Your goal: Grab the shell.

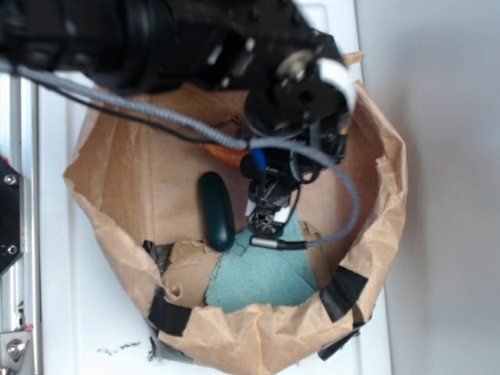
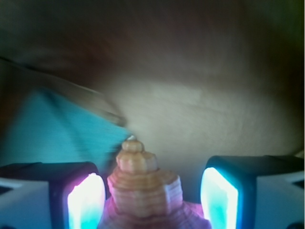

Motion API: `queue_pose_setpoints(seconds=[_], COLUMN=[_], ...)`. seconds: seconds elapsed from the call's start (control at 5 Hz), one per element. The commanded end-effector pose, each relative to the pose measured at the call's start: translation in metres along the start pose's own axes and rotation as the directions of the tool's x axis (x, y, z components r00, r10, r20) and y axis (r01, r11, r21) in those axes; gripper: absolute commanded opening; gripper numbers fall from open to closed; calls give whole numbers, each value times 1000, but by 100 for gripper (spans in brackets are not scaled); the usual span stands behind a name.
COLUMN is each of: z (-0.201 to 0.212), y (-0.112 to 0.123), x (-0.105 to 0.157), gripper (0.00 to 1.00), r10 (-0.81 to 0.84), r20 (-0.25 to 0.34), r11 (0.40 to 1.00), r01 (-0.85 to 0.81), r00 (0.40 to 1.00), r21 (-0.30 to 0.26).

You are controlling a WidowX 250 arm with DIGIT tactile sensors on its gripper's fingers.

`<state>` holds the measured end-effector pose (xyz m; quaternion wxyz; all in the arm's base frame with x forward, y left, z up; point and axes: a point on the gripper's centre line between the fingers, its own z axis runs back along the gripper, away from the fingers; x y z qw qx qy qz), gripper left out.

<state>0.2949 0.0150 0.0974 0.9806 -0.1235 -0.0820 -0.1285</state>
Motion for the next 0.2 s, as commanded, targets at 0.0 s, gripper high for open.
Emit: queue_pose_setpoints(seconds=[0.0], z=[56], y=[-2], x=[6], gripper=[0], r10=[-5], r20=[76], r11=[1000], r01=[6], r00=[997], r21=[-20])
